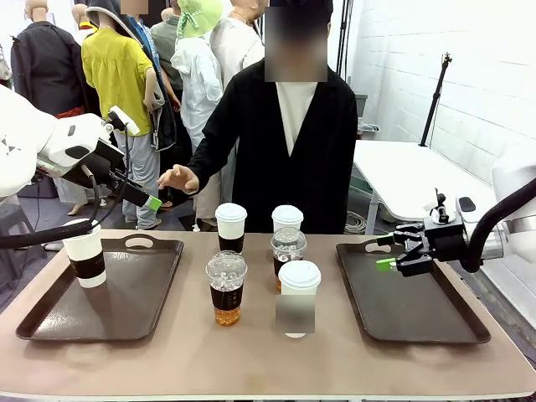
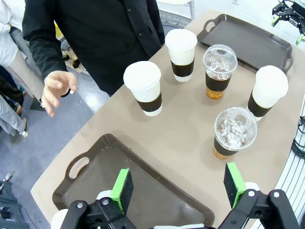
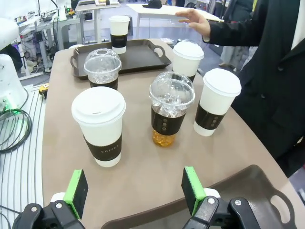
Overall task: Distribute the coffee onto the tray.
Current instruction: Pick up one iced Americano and place it on the right Handle tray.
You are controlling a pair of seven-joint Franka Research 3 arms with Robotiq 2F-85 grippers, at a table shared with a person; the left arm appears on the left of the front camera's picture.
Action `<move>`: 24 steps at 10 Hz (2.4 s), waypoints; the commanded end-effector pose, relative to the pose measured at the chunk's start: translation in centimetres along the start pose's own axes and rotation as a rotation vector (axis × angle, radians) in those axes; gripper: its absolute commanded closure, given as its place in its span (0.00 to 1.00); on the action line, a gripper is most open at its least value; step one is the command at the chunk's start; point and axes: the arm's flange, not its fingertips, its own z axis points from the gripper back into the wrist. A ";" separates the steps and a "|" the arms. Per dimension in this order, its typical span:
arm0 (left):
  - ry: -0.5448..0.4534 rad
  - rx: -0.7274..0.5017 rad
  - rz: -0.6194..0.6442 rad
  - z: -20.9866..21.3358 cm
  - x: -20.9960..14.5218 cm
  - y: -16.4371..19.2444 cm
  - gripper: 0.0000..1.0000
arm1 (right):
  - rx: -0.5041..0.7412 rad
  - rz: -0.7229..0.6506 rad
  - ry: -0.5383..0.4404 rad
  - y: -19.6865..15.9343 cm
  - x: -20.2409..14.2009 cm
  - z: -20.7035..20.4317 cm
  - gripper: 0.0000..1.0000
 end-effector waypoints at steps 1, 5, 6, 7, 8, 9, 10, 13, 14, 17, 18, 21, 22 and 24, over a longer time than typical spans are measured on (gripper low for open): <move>0.008 -0.004 -0.002 0.1 -0.1 0.1 0.00 | 0.000 0.000 0.000 0.0 0.0 0.0 0.00; 0.008 -0.004 -0.002 0.1 -0.1 0.1 0.00 | -0.011 0.030 -0.005 -4.4 -0.1 -0.6 0.00; 0.008 -0.004 -0.002 0.1 -0.1 0.1 0.00 | 0.002 0.042 -0.017 -5.4 -0.5 -0.9 0.00; 0.008 -0.004 -0.002 0.1 -0.1 0.1 0.00 | 0.021 0.054 -0.030 -6.2 -1.1 -1.0 0.00; 0.008 -0.004 -0.002 0.1 -0.1 0.1 0.00 | 0.043 0.068 -0.043 -7.3 -1.8 -1.4 0.00; 0.008 -0.004 -0.002 0.1 -0.1 0.1 0.00 | 0.081 0.089 -0.046 -8.2 -2.2 -1.9 0.00; 0.008 -0.004 -0.002 0.1 -0.1 0.1 0.00 | 0.117 0.094 -0.045 -9.1 -2.7 -2.2 0.00; 0.008 -0.004 -0.002 0.1 -0.1 0.1 0.00 | 0.166 0.058 -0.051 -12.0 -4.2 -3.6 0.00; 0.008 -0.004 -0.002 0.1 -0.1 0.1 0.00 | 0.190 0.040 -0.069 -12.7 -4.7 -4.1 0.00; 0.008 -0.004 -0.002 0.1 -0.1 0.1 0.00 | 0.207 0.017 -0.111 -13.5 -5.5 -6.2 0.00; 0.008 -0.004 -0.002 0.1 -0.1 0.1 0.00 | 0.208 0.014 -0.110 -13.5 -5.5 -6.8 0.00; 0.008 -0.004 -0.002 0.1 -0.1 0.1 0.00 | 0.227 0.013 -0.118 -13.3 -4.7 -8.7 0.00; 0.008 -0.004 -0.002 0.1 -0.1 0.1 0.00 | 0.230 0.014 -0.114 -13.2 -4.5 -9.3 0.00; 0.008 -0.004 -0.002 0.1 -0.1 0.1 0.00 | 0.205 0.022 -0.108 -13.1 -4.0 -11.1 0.00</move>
